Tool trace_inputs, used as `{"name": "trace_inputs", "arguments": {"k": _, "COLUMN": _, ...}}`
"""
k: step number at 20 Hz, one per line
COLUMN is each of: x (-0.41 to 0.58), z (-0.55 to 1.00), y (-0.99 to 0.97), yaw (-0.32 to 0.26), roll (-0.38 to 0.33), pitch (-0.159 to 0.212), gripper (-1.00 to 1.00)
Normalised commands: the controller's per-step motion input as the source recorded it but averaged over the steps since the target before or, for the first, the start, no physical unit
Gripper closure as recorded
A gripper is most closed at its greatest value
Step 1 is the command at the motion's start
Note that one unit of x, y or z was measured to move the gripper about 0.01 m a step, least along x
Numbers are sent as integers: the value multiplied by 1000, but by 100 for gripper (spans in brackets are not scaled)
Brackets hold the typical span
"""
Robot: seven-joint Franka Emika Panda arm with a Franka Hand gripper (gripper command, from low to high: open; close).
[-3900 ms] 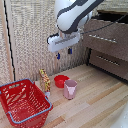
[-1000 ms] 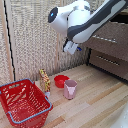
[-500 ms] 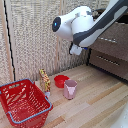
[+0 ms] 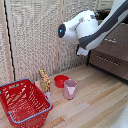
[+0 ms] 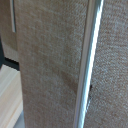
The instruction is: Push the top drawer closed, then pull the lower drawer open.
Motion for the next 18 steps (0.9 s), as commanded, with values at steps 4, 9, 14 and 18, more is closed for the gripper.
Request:
{"name": "trace_inputs", "arguments": {"k": 4, "x": 50, "z": -1, "y": -201, "yaw": 0, "roll": -26, "pitch": -10, "gripper": 100}}
{"name": "trace_inputs", "arguments": {"k": 9, "x": 74, "z": -1, "y": -170, "yaw": 14, "roll": 0, "pitch": 0, "gripper": 100}}
{"name": "trace_inputs", "arguments": {"k": 14, "x": 7, "z": 107, "y": -190, "yaw": 52, "roll": 5, "pitch": 0, "gripper": 100}}
{"name": "trace_inputs", "arguments": {"k": 18, "x": 1, "z": 251, "y": -262, "yaw": 82, "roll": 0, "pitch": 0, "gripper": 100}}
